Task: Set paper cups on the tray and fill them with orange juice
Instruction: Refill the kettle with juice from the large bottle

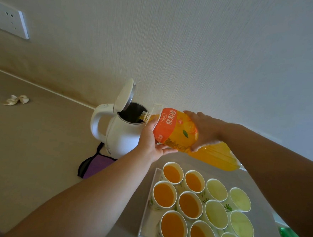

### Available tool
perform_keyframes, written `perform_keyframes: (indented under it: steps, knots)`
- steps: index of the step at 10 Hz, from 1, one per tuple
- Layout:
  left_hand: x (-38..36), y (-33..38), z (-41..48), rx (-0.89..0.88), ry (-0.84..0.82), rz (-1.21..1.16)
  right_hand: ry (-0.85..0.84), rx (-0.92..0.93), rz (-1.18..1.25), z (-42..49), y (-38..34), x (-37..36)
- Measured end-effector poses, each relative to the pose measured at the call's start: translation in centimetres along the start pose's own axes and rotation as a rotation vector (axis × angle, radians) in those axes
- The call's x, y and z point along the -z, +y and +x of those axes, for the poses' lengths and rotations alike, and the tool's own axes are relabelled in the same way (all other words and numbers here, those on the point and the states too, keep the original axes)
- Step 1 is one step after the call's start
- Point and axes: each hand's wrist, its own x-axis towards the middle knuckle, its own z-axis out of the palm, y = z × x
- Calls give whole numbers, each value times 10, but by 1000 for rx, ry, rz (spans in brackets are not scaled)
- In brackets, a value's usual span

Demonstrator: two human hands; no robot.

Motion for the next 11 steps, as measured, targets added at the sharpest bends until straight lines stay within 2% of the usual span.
perform_keyframes:
  steps: [11]
  knots:
    - [-2,2,2,18,-6,-20,-19,-20,-10,0,-1,7]
